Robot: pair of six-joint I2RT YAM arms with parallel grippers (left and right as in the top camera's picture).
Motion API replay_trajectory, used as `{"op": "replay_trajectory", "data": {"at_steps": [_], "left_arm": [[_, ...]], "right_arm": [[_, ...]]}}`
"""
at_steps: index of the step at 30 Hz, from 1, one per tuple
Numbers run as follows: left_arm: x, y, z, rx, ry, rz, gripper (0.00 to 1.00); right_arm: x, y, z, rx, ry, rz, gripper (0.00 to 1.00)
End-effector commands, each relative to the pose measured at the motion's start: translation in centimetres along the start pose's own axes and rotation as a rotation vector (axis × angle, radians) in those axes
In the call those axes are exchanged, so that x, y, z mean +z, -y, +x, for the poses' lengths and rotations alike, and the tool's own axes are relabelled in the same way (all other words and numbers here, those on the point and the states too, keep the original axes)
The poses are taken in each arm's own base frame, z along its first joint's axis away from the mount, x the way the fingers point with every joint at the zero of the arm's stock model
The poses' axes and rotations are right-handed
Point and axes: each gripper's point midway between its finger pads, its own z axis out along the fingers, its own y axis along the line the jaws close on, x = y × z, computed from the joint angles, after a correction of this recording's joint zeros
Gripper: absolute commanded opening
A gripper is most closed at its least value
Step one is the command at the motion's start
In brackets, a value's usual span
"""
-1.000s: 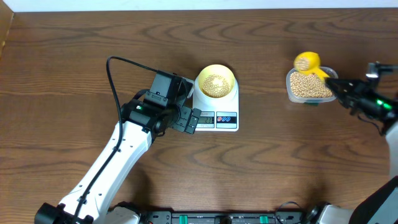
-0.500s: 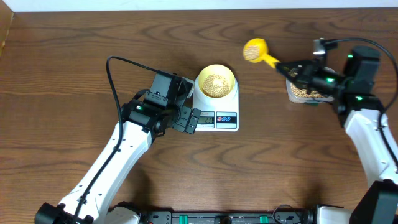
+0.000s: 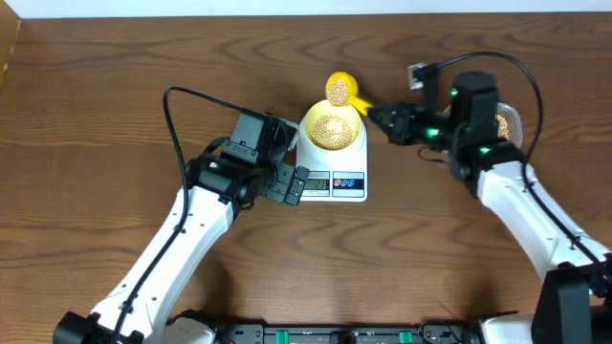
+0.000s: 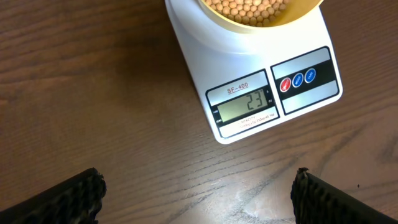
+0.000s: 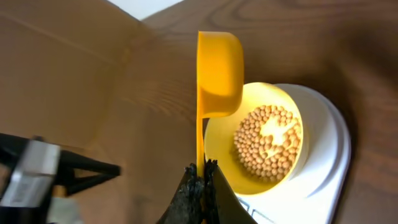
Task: Scoop item into bowl and weigh 50g on scale
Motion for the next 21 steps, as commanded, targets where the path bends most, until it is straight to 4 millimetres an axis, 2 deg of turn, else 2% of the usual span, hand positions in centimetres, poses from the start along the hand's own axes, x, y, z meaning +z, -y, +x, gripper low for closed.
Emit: {"op": "replay_trajectory", "data": {"at_steps": [1, 9, 14, 21], "left_arm": [[-0.1, 0.0, 0.0, 0.016, 0.001, -0.005, 0.98], [-0.1, 0.0, 0.0, 0.016, 0.001, -0.005, 0.98], [-0.1, 0.0, 0.0, 0.016, 0.001, -0.005, 0.98], [-0.1, 0.0, 0.0, 0.016, 0.001, -0.005, 0.98]], "right_arm": [[0.7, 1.2, 0.0, -0.201, 0.024, 0.136, 0.01], [1.7, 1.0, 2.8, -0.425, -0.083, 0.167, 0.01], [2.2, 1.3, 2.8, -0.504, -0.081, 0.24, 0.01], [2.3, 1.2, 2.7, -0.514, -0.075, 0.244, 0.01]]}}
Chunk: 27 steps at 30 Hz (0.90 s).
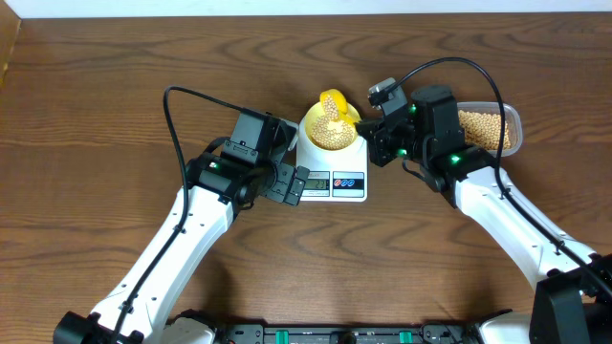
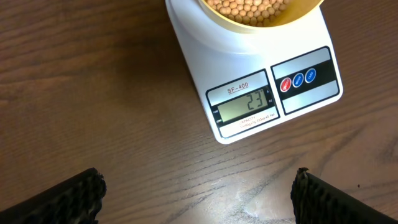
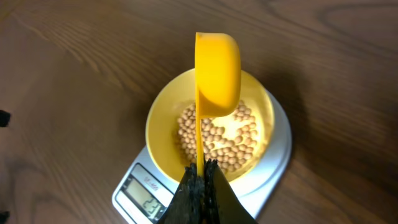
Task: Scoop item into bowl and weigh 50g on scale
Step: 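Tilt the scoop with the right gripper to pour soybeans into bowl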
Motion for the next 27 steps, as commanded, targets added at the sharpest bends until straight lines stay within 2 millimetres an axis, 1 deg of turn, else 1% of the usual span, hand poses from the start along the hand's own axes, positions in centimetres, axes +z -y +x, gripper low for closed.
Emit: {"op": "replay_trajectory", "data": {"at_steps": [1, 16, 19, 23, 27], "left_arm": [[-0.1, 0.0, 0.0, 0.016, 0.001, -0.005, 0.98], [-0.1, 0.0, 0.0, 0.016, 0.001, -0.005, 0.98], [-0.1, 0.0, 0.0, 0.016, 0.001, -0.005, 0.98], [-0.1, 0.0, 0.0, 0.016, 0.001, -0.005, 0.98], [-0.1, 0.0, 0.0, 0.016, 0.001, -0.005, 0.98]], "right_arm": [[-0.1, 0.2, -0.4, -0.042, 0.012, 0.022, 0.01], [-0.1, 0.1, -0.6, -0.044, 0.016, 0.018, 0.01], [-0.4, 0.0, -0.9, -0.047, 0.025, 0.018, 0.01], [-1.0, -0.3, -1.7, -0.062, 0.055, 0.019, 0.01], [-1.0, -0.2, -1.6, -0.095, 0.047, 0.023, 0.01]]}}
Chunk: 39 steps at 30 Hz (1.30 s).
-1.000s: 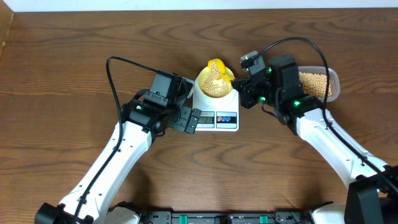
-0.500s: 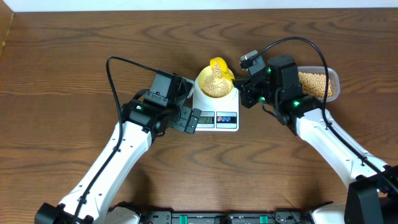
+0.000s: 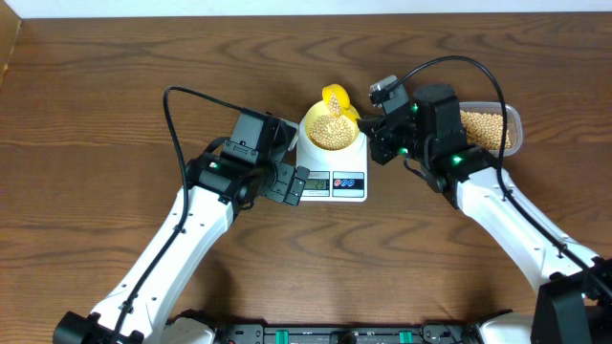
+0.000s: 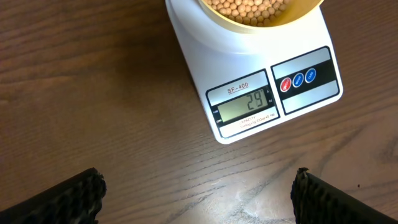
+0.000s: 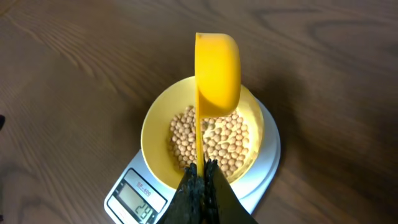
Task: Scoop item into bowl and weigh 50g on scale
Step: 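Tilt the scoop with the right gripper to pour soybeans into bowl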
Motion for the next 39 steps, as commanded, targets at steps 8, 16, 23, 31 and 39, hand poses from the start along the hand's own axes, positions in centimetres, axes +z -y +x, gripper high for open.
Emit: {"op": "replay_trajectory", "data": {"at_steps": [8, 16, 23, 31, 39], "left_arm": [[-0.1, 0.0, 0.0, 0.016, 0.001, -0.005, 0.98], [-0.1, 0.0, 0.0, 0.016, 0.001, -0.005, 0.98], [-0.1, 0.0, 0.0, 0.016, 0.001, -0.005, 0.98], [-0.1, 0.0, 0.0, 0.016, 0.001, -0.005, 0.98], [-0.1, 0.0, 0.0, 0.016, 0.001, -0.005, 0.98]], "right_arm": [[-0.6, -0.3, -0.1, -0.081, -0.01, 0.004, 0.01], [-0.8, -0.4, -0.3, -0.205, -0.002, 0.005, 0.01], [-1.3, -0.6, -0.5, -0.206, 0.0, 0.006, 0.01], [-1.4, -1.5, 0.0, -0.198, -0.013, -0.045, 0.01], [-1.4, -1.3, 0.2, -0.258, -0.023, -0.036, 0.01]]}}
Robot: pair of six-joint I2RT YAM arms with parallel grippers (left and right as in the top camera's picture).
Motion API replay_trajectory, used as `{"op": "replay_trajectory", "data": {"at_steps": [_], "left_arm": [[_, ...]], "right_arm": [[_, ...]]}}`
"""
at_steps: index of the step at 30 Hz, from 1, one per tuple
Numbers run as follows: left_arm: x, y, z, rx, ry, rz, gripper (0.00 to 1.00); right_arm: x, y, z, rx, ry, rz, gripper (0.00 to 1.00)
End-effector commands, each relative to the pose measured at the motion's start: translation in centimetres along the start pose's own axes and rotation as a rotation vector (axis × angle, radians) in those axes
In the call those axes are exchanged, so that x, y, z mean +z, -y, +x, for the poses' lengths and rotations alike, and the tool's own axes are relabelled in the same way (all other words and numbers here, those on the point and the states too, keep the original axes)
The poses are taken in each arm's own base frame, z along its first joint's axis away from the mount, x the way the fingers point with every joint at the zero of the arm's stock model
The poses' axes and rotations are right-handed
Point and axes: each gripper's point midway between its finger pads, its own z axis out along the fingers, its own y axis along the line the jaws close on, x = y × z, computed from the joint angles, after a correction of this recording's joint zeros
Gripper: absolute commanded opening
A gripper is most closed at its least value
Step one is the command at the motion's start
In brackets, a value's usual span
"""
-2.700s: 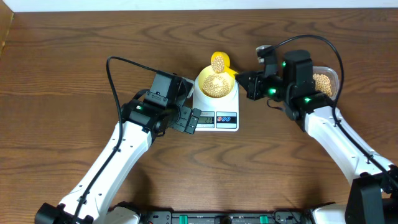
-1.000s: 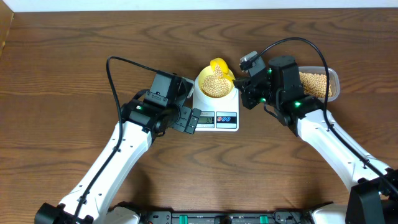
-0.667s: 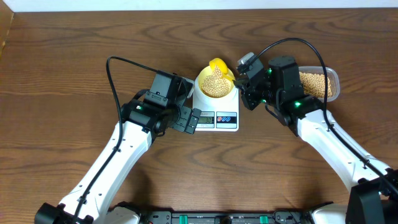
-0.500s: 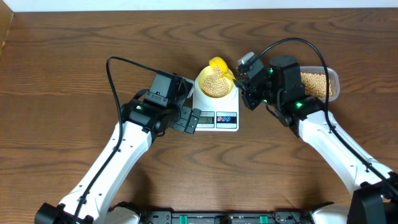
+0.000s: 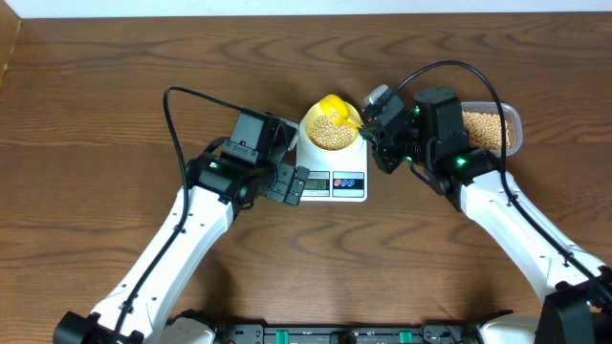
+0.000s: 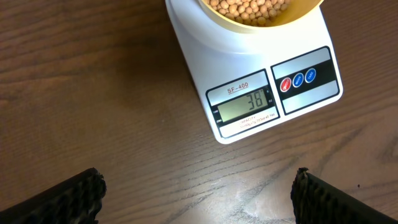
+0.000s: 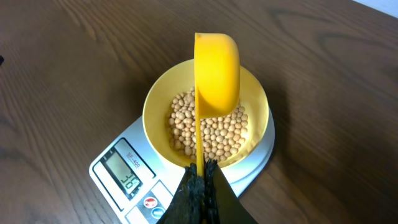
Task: Scoop item into bowl and weigh 50g on scale
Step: 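Tilt the scoop with the right gripper to pour soybeans into bowl, then move the empty scoop with the right gripper back into the tub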
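Observation:
A white scale (image 5: 335, 172) carries a yellow bowl (image 5: 331, 129) of soybeans (image 7: 211, 127); its display (image 6: 244, 104) reads 38. My right gripper (image 7: 200, 171) is shut on the handle of a yellow scoop (image 7: 216, 74), tipped on its side over the bowl. The same right gripper (image 5: 378, 122) sits just right of the bowl from overhead. My left gripper (image 6: 198, 196) hangs open over bare wood in front of the scale, its fingers (image 6: 62, 199) wide apart and empty.
A clear tub of soybeans (image 5: 490, 130) lies at the right behind the right arm. The left arm (image 5: 206, 205) reaches in from the lower left, its cable looping above it. The wooden table (image 5: 96, 115) spreads all around.
The scale's reading has gone from 29 to 38 and more beans lie in the bowl. The scoop has tipped further over the bowl. The left arm is unmoved.
First the right gripper held a bean-filled scoop behind the bowl, the scale reading 23. Then the scoop stood on edge over the bowl, still 23. The reading then showed 29, and now 38, with the bean pile grown.

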Motion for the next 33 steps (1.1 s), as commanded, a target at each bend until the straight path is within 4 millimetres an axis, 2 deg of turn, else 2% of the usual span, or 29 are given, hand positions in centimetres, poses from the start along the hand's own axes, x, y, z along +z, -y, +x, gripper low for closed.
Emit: {"op": "replay_trajectory", "data": {"at_steps": [1, 6, 9, 15, 21, 24, 28, 33], "left_arm": [[-0.1, 0.0, 0.0, 0.016, 0.001, -0.005, 0.98], [-0.1, 0.0, 0.0, 0.016, 0.001, -0.005, 0.98], [-0.1, 0.0, 0.0, 0.016, 0.001, -0.005, 0.98], [-0.1, 0.0, 0.0, 0.016, 0.001, -0.005, 0.98], [-0.1, 0.0, 0.0, 0.016, 0.001, -0.005, 0.98], [-0.1, 0.0, 0.0, 0.016, 0.001, -0.005, 0.98], [-0.1, 0.0, 0.0, 0.016, 0.001, -0.005, 0.98], [-0.1, 0.0, 0.0, 0.016, 0.001, -0.005, 0.98]], "right_arm": [[-0.7, -0.4, -1.2, -0.053, 0.034, -0.006, 0.01], [-0.8, -0.4, -1.3, -0.055, 0.038, -0.001, 0.01], [-0.8, 0.3, -1.1, -0.058, 0.024, 0.04, 0.01], [-0.8, 0.8, -1.0, -0.15, 0.017, 0.066, 0.01], [-0.7, 0.5, -1.1, -0.188, 0.018, 0.064, 0.01], [-0.4, 0.4, -1.7, -0.276, 0.021, 0.11, 0.01], [0.0, 0.1, -1.5, -0.371, -0.022, 0.176, 0.01], [0.1, -0.3, -1.6, -0.327, -0.018, 0.18, 0.01]]}}
